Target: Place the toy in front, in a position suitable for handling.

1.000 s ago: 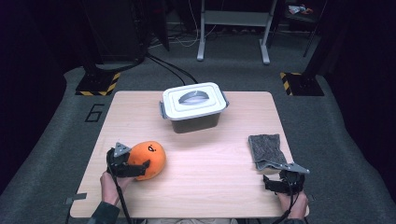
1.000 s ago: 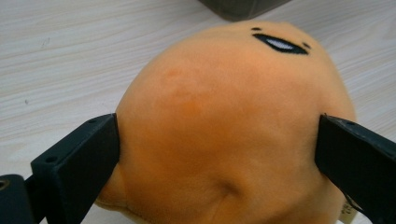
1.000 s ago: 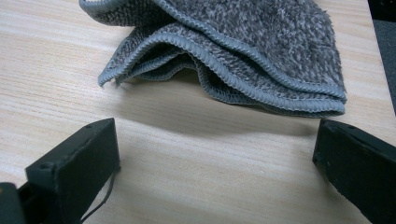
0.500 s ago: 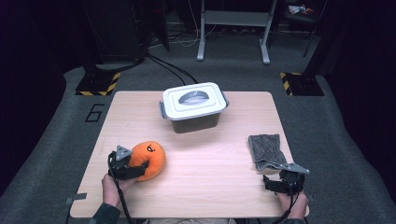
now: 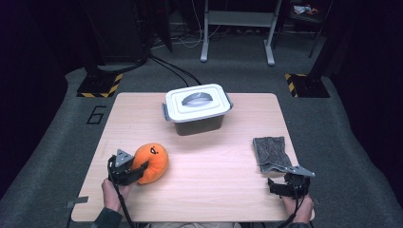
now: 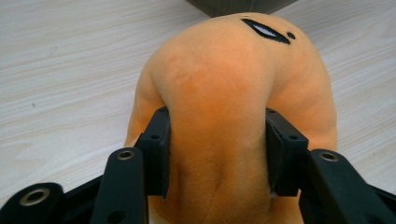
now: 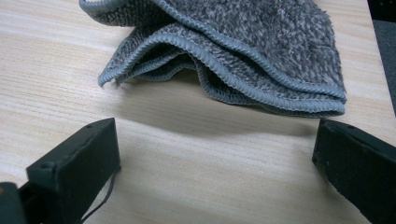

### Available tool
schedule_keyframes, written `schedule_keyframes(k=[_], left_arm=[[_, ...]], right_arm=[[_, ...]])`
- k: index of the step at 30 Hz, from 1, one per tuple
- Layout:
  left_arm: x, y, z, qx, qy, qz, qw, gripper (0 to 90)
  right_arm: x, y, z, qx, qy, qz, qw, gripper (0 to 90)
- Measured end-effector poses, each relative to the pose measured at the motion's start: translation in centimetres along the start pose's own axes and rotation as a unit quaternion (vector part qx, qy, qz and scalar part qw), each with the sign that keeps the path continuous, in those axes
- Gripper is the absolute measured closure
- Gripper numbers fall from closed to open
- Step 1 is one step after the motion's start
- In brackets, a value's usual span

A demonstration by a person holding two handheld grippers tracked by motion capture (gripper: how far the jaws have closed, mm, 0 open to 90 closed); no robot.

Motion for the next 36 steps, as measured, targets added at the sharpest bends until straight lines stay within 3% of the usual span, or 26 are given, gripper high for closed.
schedule_keyframes(k=[8,18,22,31,36], left_arm=[[0.4,0.3,0.2,-0.012,-0.005,0.019,0.9997,55.3],[1.1,1.0,1.1,-0.028,-0.018,0.021,0.9992,56.8],[1.7,1.0,1.8,-0.033,-0.025,0.032,0.9986,57.1],[3.5,0.5,3.9,-0.062,-0.056,0.028,0.9961,57.0],[4.5,-0.3,5.7,-0.086,-0.08,0.024,0.9928,56.9]], right_arm=[[0.0,0.0,0.0,0.001,0.0,0.0,1.0,0.4],[0.0,0.0,0.0,0.0,-0.001,0.001,1.0,0.4],[0.0,0.0,0.0,0.0,-0.001,0.001,1.0,0.4],[0.0,0.0,0.0,0.0,-0.001,0.001,1.0,0.4],[0.0,0.0,0.0,0.0,-0.001,0.001,1.0,0.5]])
Point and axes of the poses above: each handheld gripper's, and its own axes: y roughly backward along the jaws, x roughly out of its top, z roughly to its right, the point moved 10 cm from there along -y, roughly forward along the jaws, and after that the axes turned 1 degree about -z, right-handed, at the moved point
